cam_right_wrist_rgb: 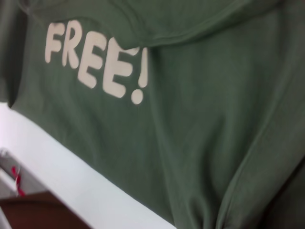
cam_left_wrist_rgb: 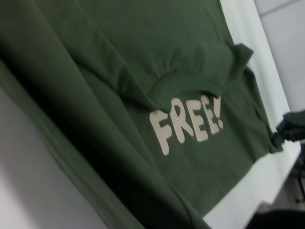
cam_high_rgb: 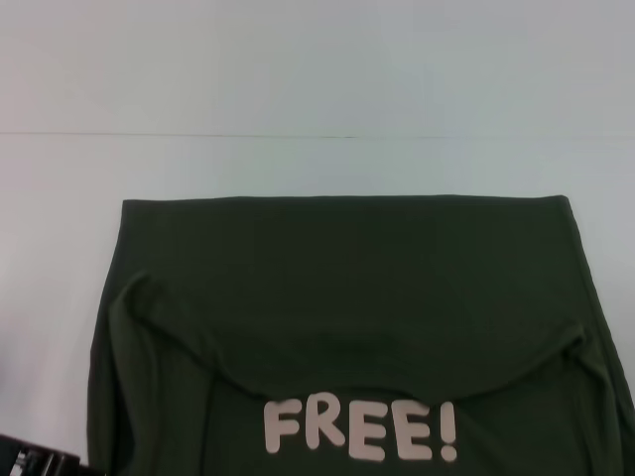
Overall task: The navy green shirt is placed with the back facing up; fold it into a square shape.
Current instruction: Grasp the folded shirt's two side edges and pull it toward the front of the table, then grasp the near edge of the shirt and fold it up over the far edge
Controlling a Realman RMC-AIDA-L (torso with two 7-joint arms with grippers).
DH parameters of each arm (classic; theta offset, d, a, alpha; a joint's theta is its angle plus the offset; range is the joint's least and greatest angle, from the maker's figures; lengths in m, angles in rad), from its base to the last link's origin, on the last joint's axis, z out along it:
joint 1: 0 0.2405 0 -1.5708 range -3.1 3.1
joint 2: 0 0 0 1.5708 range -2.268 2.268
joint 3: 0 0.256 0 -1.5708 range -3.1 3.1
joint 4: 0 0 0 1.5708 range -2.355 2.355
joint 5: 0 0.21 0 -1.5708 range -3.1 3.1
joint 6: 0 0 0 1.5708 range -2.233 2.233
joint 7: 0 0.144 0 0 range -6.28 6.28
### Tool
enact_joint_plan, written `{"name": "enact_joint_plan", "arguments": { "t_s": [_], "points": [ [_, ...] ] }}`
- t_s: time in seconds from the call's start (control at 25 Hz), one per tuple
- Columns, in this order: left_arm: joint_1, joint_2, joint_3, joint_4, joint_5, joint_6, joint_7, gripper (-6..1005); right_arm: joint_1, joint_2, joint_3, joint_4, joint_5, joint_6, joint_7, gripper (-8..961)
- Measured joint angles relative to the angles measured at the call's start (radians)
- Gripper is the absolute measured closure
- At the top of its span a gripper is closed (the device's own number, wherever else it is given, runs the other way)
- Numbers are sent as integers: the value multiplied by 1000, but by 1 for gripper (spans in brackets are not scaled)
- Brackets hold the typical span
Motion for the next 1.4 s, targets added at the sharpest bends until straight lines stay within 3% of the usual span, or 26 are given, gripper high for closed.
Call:
{"name": "enact_joint_plan", "arguments": {
  "t_s": [0.24, 0.52, 0.8, 1.0, 1.16, 1.4],
  "points": [
    [7, -2, 8, 7, 69, 28, -7, 983, -8, 26, 0, -7, -44, -4, -16, 927],
    [-5, 4, -19, 3, 15, 29, -3, 983, -1, 31, 68, 6, -36, -14, -29, 927],
    [-47, 28, -102, -14, -73, 3, -31, 984, 6, 9, 252, 41, -34, -19, -8, 927],
    [-62, 43, -149, -24, -146, -85, -69, 984, 7, -22, 418, 57, -25, -19, -4, 928],
    [-66, 45, -176, -33, -214, -158, -81, 984, 7, -33, 483, 71, 12, 5, 14, 928],
    [-56, 45, -186, -56, -308, -285, -97, 984, 4, -33, 495, 73, 74, 63, 51, 928]
  ]
}}
